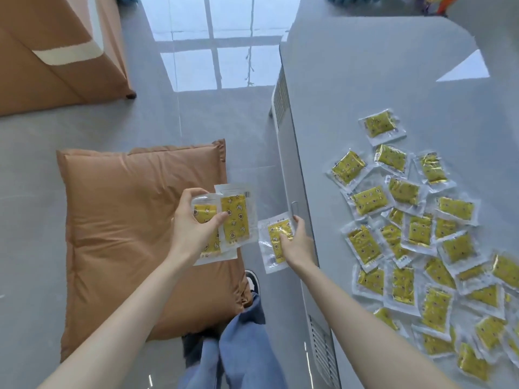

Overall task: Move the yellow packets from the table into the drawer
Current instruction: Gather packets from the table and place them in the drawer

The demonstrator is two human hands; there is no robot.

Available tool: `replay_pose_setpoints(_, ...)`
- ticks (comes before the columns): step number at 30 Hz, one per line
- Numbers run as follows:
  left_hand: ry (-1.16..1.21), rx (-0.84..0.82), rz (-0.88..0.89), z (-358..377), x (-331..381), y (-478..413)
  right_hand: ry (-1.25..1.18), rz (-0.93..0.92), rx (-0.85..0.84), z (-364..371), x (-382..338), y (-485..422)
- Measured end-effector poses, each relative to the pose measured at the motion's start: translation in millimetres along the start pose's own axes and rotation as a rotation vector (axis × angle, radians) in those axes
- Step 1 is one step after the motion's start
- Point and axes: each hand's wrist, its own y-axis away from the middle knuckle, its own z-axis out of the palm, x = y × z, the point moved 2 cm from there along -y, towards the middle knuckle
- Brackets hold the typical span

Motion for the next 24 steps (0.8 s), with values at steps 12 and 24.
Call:
replay_pose_setpoints(12,0.004,-0.095,0.015,55.5,-106.5,-99.3,-0.001,0.192,0.074,69.1,41.9,-136.9)
replay_pose_setpoints(24,-0.037,-0.07,0.002,17.8,-119.4,-103.0,-0.074,0.173,-0.061,105.3,27.4,-110.1)
